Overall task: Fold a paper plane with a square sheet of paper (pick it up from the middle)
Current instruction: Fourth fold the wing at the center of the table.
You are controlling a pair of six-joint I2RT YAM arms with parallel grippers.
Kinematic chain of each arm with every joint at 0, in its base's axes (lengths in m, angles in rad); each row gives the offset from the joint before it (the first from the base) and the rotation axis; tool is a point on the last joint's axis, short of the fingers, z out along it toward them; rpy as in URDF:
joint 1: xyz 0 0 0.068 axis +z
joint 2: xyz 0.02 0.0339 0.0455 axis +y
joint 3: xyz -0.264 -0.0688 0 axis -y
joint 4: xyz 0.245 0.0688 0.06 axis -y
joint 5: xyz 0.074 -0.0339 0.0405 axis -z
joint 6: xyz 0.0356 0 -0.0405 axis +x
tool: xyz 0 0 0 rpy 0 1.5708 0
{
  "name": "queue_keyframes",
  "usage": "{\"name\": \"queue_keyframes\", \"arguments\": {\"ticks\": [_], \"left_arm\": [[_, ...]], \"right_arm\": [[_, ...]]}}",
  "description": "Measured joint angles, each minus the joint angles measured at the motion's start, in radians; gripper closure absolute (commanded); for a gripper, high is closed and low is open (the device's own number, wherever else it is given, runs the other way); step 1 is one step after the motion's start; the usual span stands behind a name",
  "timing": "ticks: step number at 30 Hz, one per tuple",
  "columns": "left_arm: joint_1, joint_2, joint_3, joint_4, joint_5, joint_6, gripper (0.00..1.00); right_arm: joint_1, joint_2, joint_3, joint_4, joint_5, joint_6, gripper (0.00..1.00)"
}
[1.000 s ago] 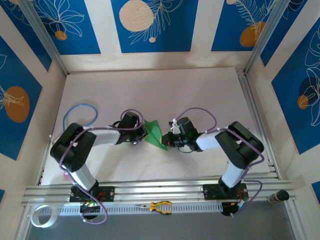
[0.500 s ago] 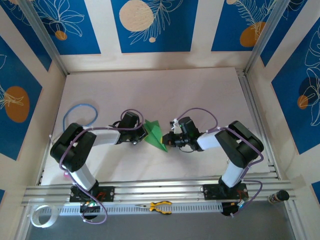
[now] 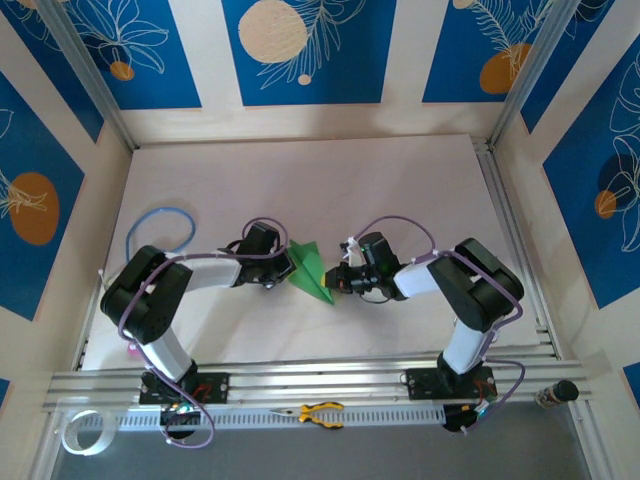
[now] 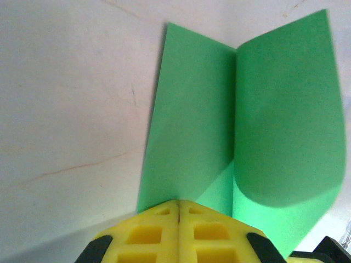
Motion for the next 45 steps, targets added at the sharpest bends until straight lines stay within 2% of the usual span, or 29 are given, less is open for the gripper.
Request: {"name": "queue_keyframes", "arguments": {"ticks": [12, 27, 32, 39, 45], "left_arm": [[0.000, 0.000, 0.004, -0.008, -0.001, 0.005, 0.97], [0.000, -0.009, 0.032, -0.072, -0.015, 0.083, 0.84], [-0.003, -0.050, 0.034, -0.082, -0.019, 0.121, 0.85], [-0.030, -0.056, 0.040, 0.024, 0.048, 0.141, 0.88], [-0.052, 0.006, 0.078, 0.125, 0.113, 0.139, 0.88]], "right_arm": [[0.000, 0.013, 0.000, 0.008, -0.003, 0.001, 1.00], [0.000, 0.029, 0.012, 0.002, -0.015, 0.001, 1.00], [0.000, 0.031, 0.018, -0.010, -0.018, 0.001, 1.00], [-0.002, 0.036, 0.029, -0.027, -0.027, 0.001, 1.00], [-0.003, 0.037, 0.035, -0.040, -0.030, 0.000, 1.00]]}}
